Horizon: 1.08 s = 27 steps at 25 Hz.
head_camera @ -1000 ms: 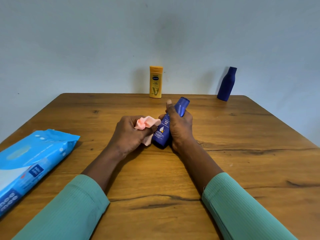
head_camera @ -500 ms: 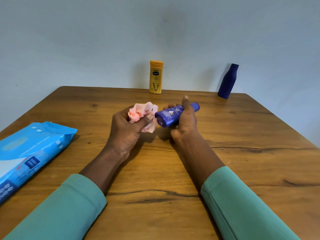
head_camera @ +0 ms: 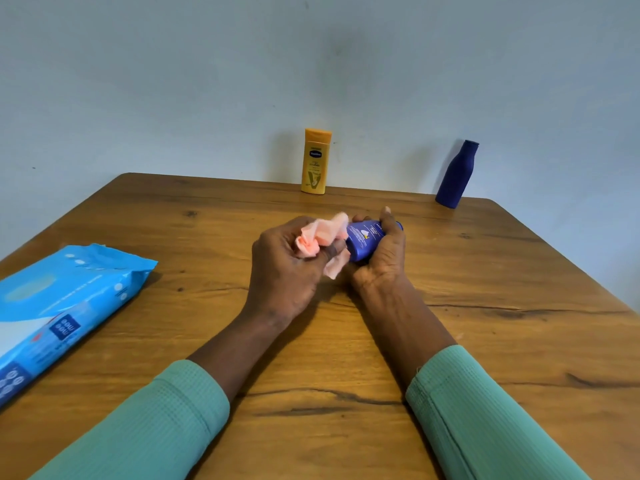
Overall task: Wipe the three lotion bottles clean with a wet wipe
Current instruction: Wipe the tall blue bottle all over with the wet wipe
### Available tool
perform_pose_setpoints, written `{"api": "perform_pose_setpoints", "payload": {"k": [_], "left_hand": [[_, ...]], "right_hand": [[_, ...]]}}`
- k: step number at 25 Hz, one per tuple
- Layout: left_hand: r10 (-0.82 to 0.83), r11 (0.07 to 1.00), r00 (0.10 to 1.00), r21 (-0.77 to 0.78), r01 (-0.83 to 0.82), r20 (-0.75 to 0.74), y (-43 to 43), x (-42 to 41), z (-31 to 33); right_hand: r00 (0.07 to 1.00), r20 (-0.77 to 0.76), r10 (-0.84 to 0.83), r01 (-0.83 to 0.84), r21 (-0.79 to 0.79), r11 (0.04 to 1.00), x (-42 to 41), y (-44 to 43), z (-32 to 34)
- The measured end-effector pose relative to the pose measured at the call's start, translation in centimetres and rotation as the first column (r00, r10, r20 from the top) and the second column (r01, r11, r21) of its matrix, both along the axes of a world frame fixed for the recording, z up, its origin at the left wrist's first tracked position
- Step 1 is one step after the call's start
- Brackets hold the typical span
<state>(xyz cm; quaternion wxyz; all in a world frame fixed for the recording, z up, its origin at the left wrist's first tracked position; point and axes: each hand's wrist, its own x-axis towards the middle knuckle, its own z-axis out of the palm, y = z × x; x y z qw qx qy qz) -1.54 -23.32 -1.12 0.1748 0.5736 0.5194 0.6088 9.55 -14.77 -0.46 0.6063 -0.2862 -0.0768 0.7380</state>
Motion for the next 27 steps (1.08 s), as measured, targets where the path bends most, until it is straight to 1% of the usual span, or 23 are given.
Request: {"api": "perform_pose_setpoints", "payload": {"k": [2, 5, 6, 7, 8, 9, 10, 12, 13, 14, 17, 18, 21, 24, 27], "left_hand": [[-0.022, 1.0, 0.998, -0.011, 0.021, -0.059, 0.0, 0.3, 0.0], [0.048, 0.999, 0.998, -0.013, -0.048, 0.033, 0.7, 0.0, 0.1], [0.047, 0.999, 0.998, -0.016, -0.046, 0.044, 0.6, 0.0, 0.1], [0.028, 1.0, 0.999, -0.014, -0.028, 0.017, 0.4, 0.2, 0.2], [0.01, 1.0, 0.999, -0.007, -0.01, -0.041, 0.1, 0.4, 0.2], [0.013, 1.0, 0.996, 0.002, -0.013, -0.092, 0.0, 0.5, 0.2], [0.052, 0.999, 0.994, 0.016, -0.051, -0.098, 0.4, 0.2, 0.3], [0.133, 0.991, 0.991, 0.012, -0.133, -0.018, 1.1, -0.5, 0.6], [0.142, 0.99, 0.99, 0.0, -0.142, 0.009, 1.2, -0.6, 0.6], [0.13, 0.992, 0.991, -0.004, -0.13, 0.007, 1.1, -0.4, 0.5], [0.029, 1.0, 0.997, 0.001, -0.029, -0.076, 0.3, 0.4, 0.0], [0.031, 1.0, 0.997, 0.007, -0.03, -0.075, 0.2, 0.4, 0.1], [0.099, 0.995, 0.995, 0.016, -0.099, 0.015, 0.7, 0.2, 0.2], [0.055, 0.998, 0.998, 0.008, -0.055, -0.026, 0.4, 0.8, 0.0], [0.124, 0.992, 0.991, 0.003, -0.124, 0.049, 0.6, 0.7, 0.1]], "right_hand": [[1.0, -0.02, -0.004, 0.004, 0.006, 1.0, 0.2, -0.2, 0.3], [0.998, -0.056, -0.01, 0.011, 0.016, 1.0, 0.4, -0.3, 0.6], [0.998, -0.054, -0.013, 0.014, 0.016, 1.0, 0.4, -0.3, 0.6], [0.999, -0.047, -0.01, 0.011, 0.019, 1.0, 0.4, -0.3, 0.5], [0.999, -0.041, -0.002, 0.003, 0.02, 1.0, 0.3, -0.4, 0.5], [0.999, -0.034, 0.0, 0.0, 0.011, 1.0, 0.2, -0.3, 0.5], [0.999, -0.032, -0.001, 0.001, 0.002, 1.0, 0.2, -0.3, 0.6], [1.0, -0.028, -0.014, 0.013, -0.013, 1.0, 0.2, -0.3, 0.8], [0.999, -0.029, -0.018, 0.017, -0.012, 1.0, 0.2, -0.6, 0.9], [0.999, -0.033, -0.023, 0.022, -0.008, 1.0, 0.1, -0.7, 0.9], [0.998, -0.053, -0.018, 0.017, -0.009, 1.0, 0.2, -0.7, 0.9], [0.998, -0.058, -0.012, 0.011, -0.009, 1.0, 0.2, -0.7, 1.0], [0.999, -0.029, -0.026, 0.025, -0.018, 1.0, 0.1, -0.4, 0.7], [1.0, 0.007, -0.012, 0.012, -0.014, 1.0, -0.1, 0.0, 0.3], [0.998, 0.024, -0.054, 0.055, -0.037, 0.998, -0.2, 0.4, -0.2]]}}
